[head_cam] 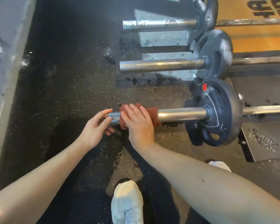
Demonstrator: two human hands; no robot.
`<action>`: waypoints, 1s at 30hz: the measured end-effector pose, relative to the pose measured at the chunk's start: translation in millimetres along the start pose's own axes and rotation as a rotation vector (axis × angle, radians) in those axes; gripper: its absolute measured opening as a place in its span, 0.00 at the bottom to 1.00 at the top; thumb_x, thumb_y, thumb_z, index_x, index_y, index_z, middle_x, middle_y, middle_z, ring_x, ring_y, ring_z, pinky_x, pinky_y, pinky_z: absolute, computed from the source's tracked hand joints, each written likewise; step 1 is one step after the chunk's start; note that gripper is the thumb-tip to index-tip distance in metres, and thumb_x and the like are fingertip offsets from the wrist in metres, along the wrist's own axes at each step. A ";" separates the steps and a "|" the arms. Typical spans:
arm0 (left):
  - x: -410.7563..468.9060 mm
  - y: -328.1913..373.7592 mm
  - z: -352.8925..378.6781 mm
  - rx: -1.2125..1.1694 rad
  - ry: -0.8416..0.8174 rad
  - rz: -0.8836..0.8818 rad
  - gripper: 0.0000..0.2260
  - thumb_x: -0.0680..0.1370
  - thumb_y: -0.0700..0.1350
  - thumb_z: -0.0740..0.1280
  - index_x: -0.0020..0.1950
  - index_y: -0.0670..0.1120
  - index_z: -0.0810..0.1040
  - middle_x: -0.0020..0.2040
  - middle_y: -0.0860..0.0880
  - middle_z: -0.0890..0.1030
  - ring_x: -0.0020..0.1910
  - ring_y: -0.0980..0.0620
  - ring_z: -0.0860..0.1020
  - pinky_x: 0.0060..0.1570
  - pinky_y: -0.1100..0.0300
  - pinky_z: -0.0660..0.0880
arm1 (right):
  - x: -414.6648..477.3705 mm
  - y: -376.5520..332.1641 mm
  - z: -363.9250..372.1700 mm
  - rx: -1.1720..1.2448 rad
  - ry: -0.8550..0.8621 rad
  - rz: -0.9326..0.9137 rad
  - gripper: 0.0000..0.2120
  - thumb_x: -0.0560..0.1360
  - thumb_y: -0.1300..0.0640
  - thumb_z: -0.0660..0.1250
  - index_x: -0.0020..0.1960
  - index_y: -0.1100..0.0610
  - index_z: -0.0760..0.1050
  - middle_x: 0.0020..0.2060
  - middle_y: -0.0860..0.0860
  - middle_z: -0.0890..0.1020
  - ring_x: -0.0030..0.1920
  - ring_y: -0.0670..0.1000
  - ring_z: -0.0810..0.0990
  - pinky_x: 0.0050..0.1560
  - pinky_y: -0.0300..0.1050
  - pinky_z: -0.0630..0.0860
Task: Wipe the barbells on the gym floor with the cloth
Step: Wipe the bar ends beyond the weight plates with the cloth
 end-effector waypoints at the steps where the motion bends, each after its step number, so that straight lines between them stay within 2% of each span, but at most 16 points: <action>1: -0.8 1.7 0.3 0.014 0.002 0.005 0.17 0.83 0.50 0.63 0.73 0.55 0.72 0.57 0.50 0.82 0.49 0.45 0.84 0.51 0.50 0.82 | 7.5 -13.3 6.3 0.026 -0.019 -0.029 0.26 0.76 0.64 0.72 0.72 0.51 0.75 0.75 0.48 0.72 0.78 0.51 0.65 0.81 0.51 0.51; 3: -0.8 2.6 1.0 0.048 0.009 0.013 0.16 0.84 0.50 0.62 0.72 0.55 0.72 0.56 0.49 0.83 0.49 0.45 0.84 0.50 0.51 0.82 | 14.3 -13.3 7.9 0.064 -0.047 -0.087 0.26 0.76 0.64 0.72 0.72 0.51 0.76 0.75 0.49 0.73 0.77 0.51 0.67 0.81 0.49 0.51; 5: -0.1 1.0 4.9 0.028 0.018 0.016 0.14 0.85 0.51 0.60 0.71 0.55 0.71 0.57 0.47 0.81 0.47 0.44 0.84 0.49 0.47 0.82 | 5.6 15.6 -4.5 0.098 -0.026 -0.135 0.25 0.75 0.67 0.73 0.70 0.52 0.78 0.73 0.51 0.75 0.75 0.52 0.70 0.80 0.52 0.57; 8: 6.0 -0.2 18.0 0.057 0.035 0.025 0.10 0.86 0.53 0.57 0.66 0.54 0.68 0.54 0.43 0.79 0.43 0.45 0.82 0.48 0.45 0.81 | -24.9 85.2 -37.5 0.049 0.014 -0.048 0.26 0.75 0.68 0.73 0.70 0.53 0.77 0.73 0.51 0.74 0.76 0.53 0.69 0.78 0.59 0.62; 10: 12.1 1.4 28.3 0.099 0.086 0.034 0.08 0.86 0.55 0.56 0.63 0.55 0.68 0.53 0.45 0.77 0.42 0.47 0.81 0.46 0.49 0.82 | -45.3 129.5 -59.5 -0.015 0.031 0.050 0.23 0.78 0.67 0.70 0.71 0.54 0.77 0.74 0.51 0.73 0.77 0.54 0.67 0.78 0.62 0.61; 12: 17.9 2.6 36.0 0.112 0.153 0.032 0.07 0.85 0.55 0.57 0.60 0.55 0.70 0.54 0.49 0.76 0.46 0.49 0.80 0.43 0.54 0.81 | -57.9 156.1 -73.6 -0.050 0.044 0.181 0.21 0.80 0.66 0.67 0.72 0.54 0.75 0.75 0.51 0.72 0.78 0.54 0.65 0.78 0.64 0.59; 15: 19.9 5.8 43.7 0.164 0.234 0.041 0.08 0.86 0.52 0.58 0.59 0.50 0.72 0.51 0.49 0.76 0.46 0.52 0.77 0.38 0.71 0.74 | -61.0 161.5 -81.6 -0.033 0.032 0.259 0.20 0.82 0.64 0.65 0.73 0.54 0.74 0.76 0.51 0.70 0.80 0.53 0.62 0.79 0.63 0.56; 16: 18.7 8.2 44.8 0.178 0.252 0.041 0.09 0.86 0.51 0.58 0.59 0.47 0.72 0.50 0.49 0.76 0.45 0.53 0.77 0.37 0.74 0.72 | -60.3 159.2 -82.2 -0.035 0.029 0.264 0.19 0.82 0.63 0.65 0.73 0.54 0.74 0.76 0.51 0.70 0.80 0.53 0.62 0.80 0.62 0.55; 18: 16.6 15.1 44.5 0.198 0.241 0.014 0.10 0.86 0.52 0.56 0.57 0.47 0.72 0.48 0.50 0.75 0.44 0.54 0.76 0.35 0.73 0.71 | -58.3 154.6 -83.9 -0.033 0.019 0.294 0.19 0.82 0.61 0.64 0.73 0.55 0.74 0.76 0.51 0.70 0.80 0.53 0.61 0.81 0.60 0.53; 20: 22.6 22.7 40.5 0.219 0.192 -0.062 0.12 0.86 0.55 0.55 0.51 0.49 0.72 0.45 0.50 0.75 0.42 0.53 0.75 0.35 0.68 0.69 | -55.8 152.4 -86.8 -0.030 0.007 0.317 0.20 0.82 0.59 0.65 0.74 0.55 0.73 0.77 0.51 0.69 0.80 0.53 0.60 0.81 0.58 0.51; 22: 37.6 32.1 34.5 0.218 0.143 -0.256 0.17 0.85 0.58 0.55 0.49 0.47 0.74 0.42 0.47 0.77 0.37 0.52 0.75 0.32 0.61 0.69 | -53.0 152.4 -87.1 -0.023 -0.001 0.326 0.20 0.83 0.58 0.64 0.75 0.55 0.72 0.77 0.51 0.69 0.80 0.52 0.60 0.81 0.58 0.50; 24: 46.8 40.6 30.4 0.201 0.076 -0.535 0.21 0.83 0.60 0.55 0.53 0.44 0.76 0.35 0.45 0.75 0.29 0.50 0.70 0.26 0.62 0.64 | -50.8 152.1 -83.8 -0.014 0.009 0.348 0.20 0.83 0.57 0.64 0.75 0.54 0.72 0.77 0.50 0.68 0.80 0.52 0.59 0.82 0.58 0.49; 25: 47.1 43.2 29.4 0.184 0.039 -0.616 0.22 0.83 0.60 0.54 0.55 0.43 0.77 0.33 0.45 0.74 0.26 0.51 0.67 0.25 0.63 0.61 | -51.2 150.8 -81.1 -0.011 0.025 0.368 0.20 0.83 0.58 0.64 0.75 0.53 0.72 0.77 0.50 0.69 0.80 0.52 0.59 0.82 0.58 0.49; 28: 47.9 40.1 27.9 0.197 -0.017 -0.611 0.26 0.83 0.63 0.53 0.57 0.43 0.77 0.34 0.45 0.73 0.26 0.52 0.66 0.25 0.63 0.60 | -52.2 126.0 -63.8 -0.010 0.109 0.403 0.22 0.81 0.61 0.67 0.74 0.52 0.73 0.77 0.49 0.68 0.81 0.51 0.59 0.81 0.61 0.51; 30: 47.2 36.5 27.8 0.202 0.006 -0.571 0.28 0.82 0.67 0.52 0.56 0.44 0.78 0.37 0.45 0.75 0.30 0.52 0.69 0.28 0.62 0.64 | -44.5 84.5 -40.7 -0.019 0.105 0.312 0.24 0.80 0.62 0.68 0.74 0.50 0.72 0.78 0.48 0.67 0.81 0.50 0.57 0.80 0.61 0.51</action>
Point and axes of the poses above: each hand's wrist, its own x-axis towards the middle knuckle, its own z-axis out of the palm, y = z × x, the point moved 1 cm from there along x, towards the middle knuckle
